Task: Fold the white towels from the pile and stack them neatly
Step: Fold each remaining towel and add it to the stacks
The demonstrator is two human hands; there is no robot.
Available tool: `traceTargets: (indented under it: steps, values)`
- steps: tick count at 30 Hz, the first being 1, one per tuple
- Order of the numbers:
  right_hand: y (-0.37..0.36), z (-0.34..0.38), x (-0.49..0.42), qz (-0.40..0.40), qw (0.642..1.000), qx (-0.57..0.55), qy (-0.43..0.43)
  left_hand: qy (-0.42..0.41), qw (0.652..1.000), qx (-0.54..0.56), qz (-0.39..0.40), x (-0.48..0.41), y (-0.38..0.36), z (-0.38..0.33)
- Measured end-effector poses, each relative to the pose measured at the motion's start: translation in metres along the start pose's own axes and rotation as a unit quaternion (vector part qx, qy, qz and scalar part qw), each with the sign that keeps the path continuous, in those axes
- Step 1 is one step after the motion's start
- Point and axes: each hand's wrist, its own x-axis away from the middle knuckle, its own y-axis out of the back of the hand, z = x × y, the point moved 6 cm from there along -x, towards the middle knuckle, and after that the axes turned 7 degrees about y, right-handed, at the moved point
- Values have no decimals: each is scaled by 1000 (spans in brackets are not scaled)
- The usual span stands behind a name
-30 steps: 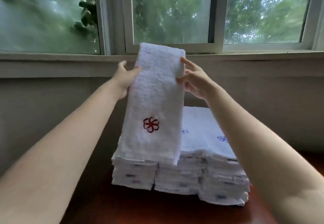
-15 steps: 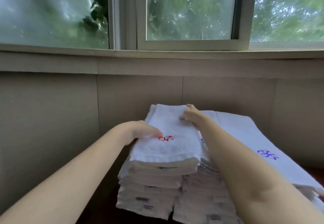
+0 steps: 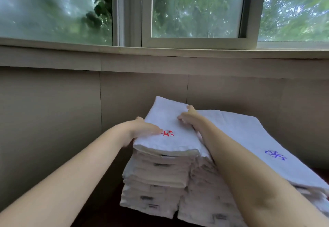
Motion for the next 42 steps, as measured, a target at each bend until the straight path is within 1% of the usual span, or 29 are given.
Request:
traceTargets:
  steps: [2,5,7,9,10,12,13,14,15,16,17,18,19,20,21,23,24,25,28,30,31,33,35,37,39,40,42]
  values:
    - [0,7,13,45,998,22,-25,9,1000,17,22,8,-2,2]
    - [3,13,34,100,991,83,-30,5,993,76,88,18,-7,9]
    - [4,17,46,139,988,63,-24,-9,985,130,115,20,-8,15]
    - [5,21,61,160,987,22,-6,-31,982,154,102,26,-9,18]
    - [6,22,67,149,988,22,16,-42,983,158,81,29,-10,17]
    - [8,24,74,104,988,86,75,-46,986,151,49,37,-11,15]
    - [7,24,78,89,981,140,102,-43,990,126,41,40,-11,12]
    - [4,26,81,81,969,201,122,-40,997,63,23,43,-11,8]
    - [2,27,80,67,955,255,133,-39,998,-38,-17,44,-8,3]
    - [3,30,77,42,944,297,141,-44,984,-149,-82,43,-3,-6]
    - [4,36,72,10,932,328,155,-64,959,-228,-153,41,0,-18]
    - [5,42,67,-22,919,350,177,-95,939,-264,-201,38,-1,-31]
    - [4,47,60,-44,911,362,193,-126,926,-278,-220,33,-7,-42]
    - [0,47,52,-45,907,370,195,-146,919,-295,-218,25,-15,-49]
    - [-7,41,42,-22,911,370,181,-150,914,-321,-200,15,-24,-51]
    - [-28,18,26,72,933,331,118,-116,907,-380,-142,-15,-40,-42]
    - [-38,8,21,111,942,303,92,-92,908,-393,-115,-27,-43,-34]
    - [-44,2,17,131,946,284,81,-73,913,-389,-98,-37,-43,-27]
    - [-45,1,14,147,945,278,92,-58,927,-362,-82,-49,-41,-23]
    - [-38,6,24,146,948,264,106,-61,918,-383,-83,-42,-42,-27]
    - [-33,8,32,144,947,263,119,-66,907,-405,-97,-35,-43,-31]
    - [-18,8,55,142,942,266,147,-97,872,-459,-141,-14,-46,-40]
    - [7,0,81,115,937,282,170,-164,846,-478,-171,12,-55,-49]
    - [38,-16,109,73,930,322,163,-255,841,-452,-153,40,-75,-54]
    - [60,-36,139,71,925,349,134,-314,842,-424,-112,64,-101,-51]
    - [66,-43,154,81,924,350,129,-324,841,-420,-105,71,-112,-48]
    - [67,-49,184,102,915,359,151,-324,835,-425,-130,83,-128,-39]
